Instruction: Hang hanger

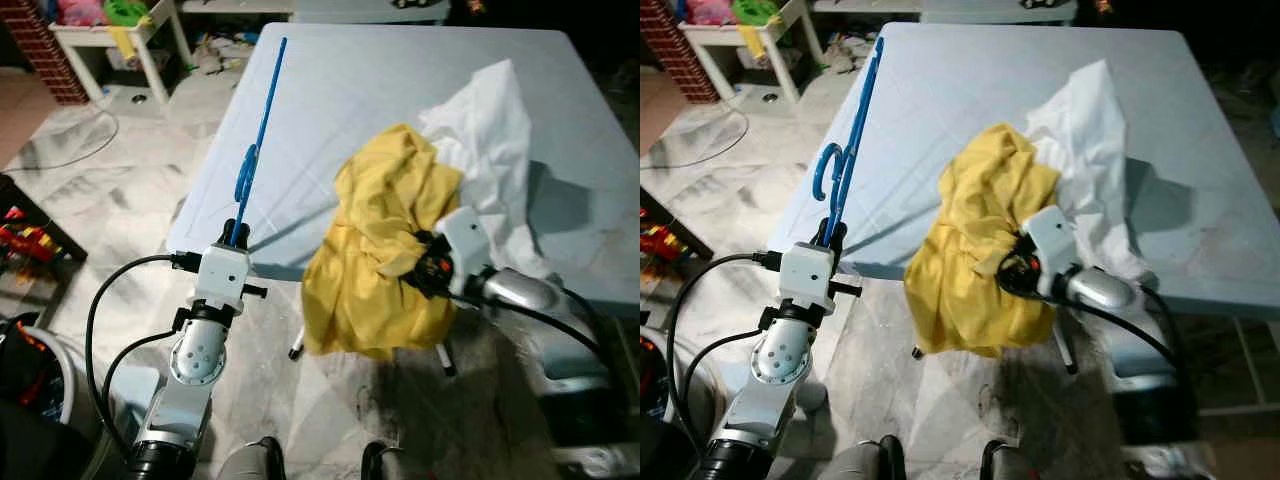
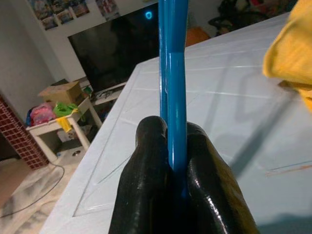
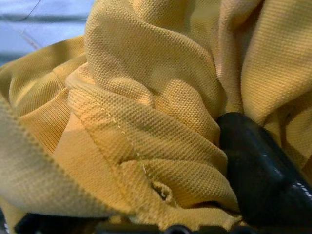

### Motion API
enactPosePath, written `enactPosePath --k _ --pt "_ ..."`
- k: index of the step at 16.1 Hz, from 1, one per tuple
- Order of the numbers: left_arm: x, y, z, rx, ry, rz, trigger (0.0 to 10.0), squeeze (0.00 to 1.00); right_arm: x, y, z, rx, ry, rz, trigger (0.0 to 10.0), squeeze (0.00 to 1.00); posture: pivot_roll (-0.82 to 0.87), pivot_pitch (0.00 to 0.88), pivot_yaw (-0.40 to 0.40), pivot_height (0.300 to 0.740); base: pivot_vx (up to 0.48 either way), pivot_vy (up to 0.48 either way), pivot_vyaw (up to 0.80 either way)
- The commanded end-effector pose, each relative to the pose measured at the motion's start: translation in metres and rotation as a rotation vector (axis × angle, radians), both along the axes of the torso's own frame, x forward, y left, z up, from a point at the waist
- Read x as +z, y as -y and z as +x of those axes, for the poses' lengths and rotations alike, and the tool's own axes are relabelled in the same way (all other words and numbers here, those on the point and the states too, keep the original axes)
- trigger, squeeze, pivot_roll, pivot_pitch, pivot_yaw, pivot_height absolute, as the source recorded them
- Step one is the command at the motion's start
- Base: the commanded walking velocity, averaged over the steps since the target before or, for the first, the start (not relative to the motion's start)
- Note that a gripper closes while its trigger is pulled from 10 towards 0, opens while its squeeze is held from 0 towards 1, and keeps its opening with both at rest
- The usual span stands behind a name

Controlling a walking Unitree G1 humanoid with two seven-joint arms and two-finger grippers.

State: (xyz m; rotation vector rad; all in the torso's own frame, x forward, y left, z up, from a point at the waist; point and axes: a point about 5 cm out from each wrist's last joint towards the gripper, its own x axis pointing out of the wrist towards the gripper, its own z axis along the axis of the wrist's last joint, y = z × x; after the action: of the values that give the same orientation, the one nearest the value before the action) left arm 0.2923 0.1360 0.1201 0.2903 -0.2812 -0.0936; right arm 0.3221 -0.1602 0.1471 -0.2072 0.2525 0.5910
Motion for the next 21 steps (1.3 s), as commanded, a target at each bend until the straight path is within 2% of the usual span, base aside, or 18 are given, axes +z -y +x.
enactPosePath --k 1,7,10,13,15,17,19,21 --pt "-0.003 -0.001 -0.001 -0.007 -0.017 0.008 10.0 0.0 -0.024 -0.004 0.0 -0.048 -0.103 0.003 0.0 0.0 -0.01 0.167 0.051 0.74 0.0 0.0 0.0" --pt "-0.003 0.0 -0.003 0.001 -0.016 0.006 10.0 0.0 -0.031 -0.024 0.023 -0.273 -0.129 0.22 0.0 0.0 0.0 0.174 0.039 0.74 0.0 0.0 0.0" --pt "-0.004 -0.005 -0.004 0.016 -0.02 -0.005 10.0 0.0 -0.027 -0.034 0.034 -0.327 -0.122 0.286 0.0 0.0 0.01 0.176 0.032 0.74 0.0 0.0 0.0" --pt "-0.005 -0.005 -0.005 0.019 -0.023 -0.006 10.0 0.0 -0.019 -0.041 0.042 -0.336 -0.109 0.328 0.0 0.0 0.01 0.176 0.03 0.74 0.0 0.0 0.0" --pt "-0.004 -0.003 -0.005 -0.024 -0.033 -0.028 10.0 0.0 -0.005 -0.057 0.054 -0.315 -0.078 0.364 0.0 0.0 0.02 0.178 0.028 0.74 0.0 0.0 0.0" --pt "-0.004 -0.004 -0.005 -0.007 -0.04 -0.041 10.0 0.0 0.009 -0.067 0.061 -0.293 -0.044 0.38 0.0 0.0 0.02 0.18 0.027 0.74 0.0 0.0 0.0" --pt "-0.004 -0.004 -0.006 -0.009 -0.037 -0.038 10.0 0.0 0.019 -0.074 0.066 -0.276 -0.018 0.402 0.0 0.0 0.02 0.179 0.023 0.74 0.0 0.0 0.0" --pt "-0.004 -0.004 -0.006 -0.01 -0.037 -0.039 10.0 0.0 0.02 -0.077 0.068 -0.271 -0.017 0.401 0.0 0.0 0.02 0.179 0.021 0.74 0.0 0.0 0.0"
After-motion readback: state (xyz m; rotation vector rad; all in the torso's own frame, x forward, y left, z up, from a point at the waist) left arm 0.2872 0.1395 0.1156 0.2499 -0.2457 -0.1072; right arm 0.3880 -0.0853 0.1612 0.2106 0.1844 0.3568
